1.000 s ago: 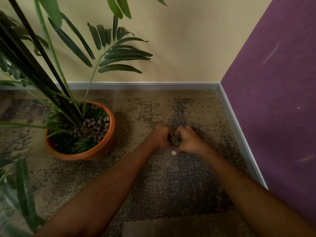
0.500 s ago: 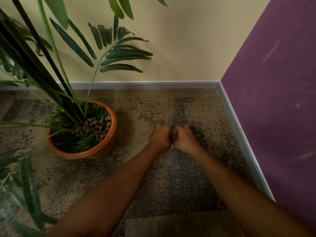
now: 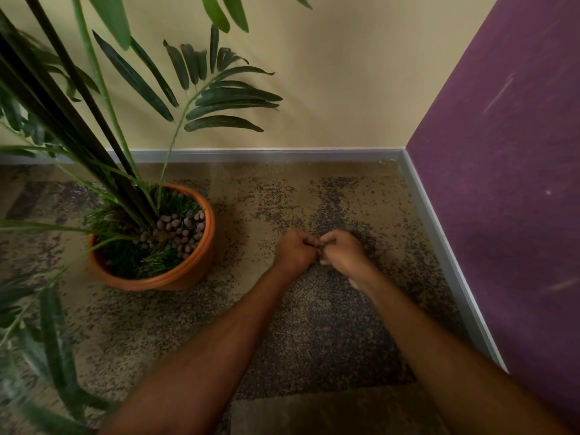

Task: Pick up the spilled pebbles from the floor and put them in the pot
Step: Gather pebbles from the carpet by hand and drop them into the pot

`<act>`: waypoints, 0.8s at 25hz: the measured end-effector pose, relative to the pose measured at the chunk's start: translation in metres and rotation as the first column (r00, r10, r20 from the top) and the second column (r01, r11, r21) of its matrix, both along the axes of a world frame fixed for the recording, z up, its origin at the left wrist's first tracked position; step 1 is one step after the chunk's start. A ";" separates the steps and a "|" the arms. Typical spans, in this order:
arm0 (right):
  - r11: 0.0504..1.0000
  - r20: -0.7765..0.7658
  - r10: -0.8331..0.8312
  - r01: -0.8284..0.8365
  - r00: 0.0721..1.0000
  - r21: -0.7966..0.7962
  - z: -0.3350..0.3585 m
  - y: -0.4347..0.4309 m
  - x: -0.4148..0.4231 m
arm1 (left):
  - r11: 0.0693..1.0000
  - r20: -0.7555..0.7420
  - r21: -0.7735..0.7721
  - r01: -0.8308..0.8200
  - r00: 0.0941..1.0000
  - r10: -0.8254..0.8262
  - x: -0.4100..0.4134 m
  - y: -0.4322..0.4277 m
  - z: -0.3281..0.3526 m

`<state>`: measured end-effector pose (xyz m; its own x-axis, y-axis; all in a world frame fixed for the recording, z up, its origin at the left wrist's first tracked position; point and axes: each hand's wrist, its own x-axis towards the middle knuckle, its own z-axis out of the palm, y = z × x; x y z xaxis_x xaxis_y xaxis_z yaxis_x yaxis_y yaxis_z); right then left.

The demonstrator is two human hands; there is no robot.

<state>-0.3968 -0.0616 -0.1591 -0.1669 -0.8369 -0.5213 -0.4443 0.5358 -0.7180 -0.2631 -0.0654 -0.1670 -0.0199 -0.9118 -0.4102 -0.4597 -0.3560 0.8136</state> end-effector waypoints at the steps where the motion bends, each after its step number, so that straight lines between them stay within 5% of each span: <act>1: 0.999 0.067 -0.034 0.033 0.997 0.014 0.000 -0.001 0.000 | 0.998 -0.060 0.025 -0.050 0.997 0.051 0.000 0.002 -0.001; 6: 0.968 0.306 -0.245 0.215 0.920 0.130 0.005 0.002 -0.003 | 0.960 -0.319 0.198 -0.197 0.913 0.253 -0.001 0.012 -0.001; 20: 0.957 0.373 -0.291 0.265 0.881 0.120 0.045 0.019 0.013 | 0.904 -0.446 0.355 -0.239 0.806 0.388 0.005 0.033 0.032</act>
<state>-0.3842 -0.0422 -0.1137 -0.1651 -0.7483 -0.6425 0.0319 0.6470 -0.7618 -0.2583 -0.0320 -0.1349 -0.0205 -0.7583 -0.6516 0.1544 -0.6463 0.7473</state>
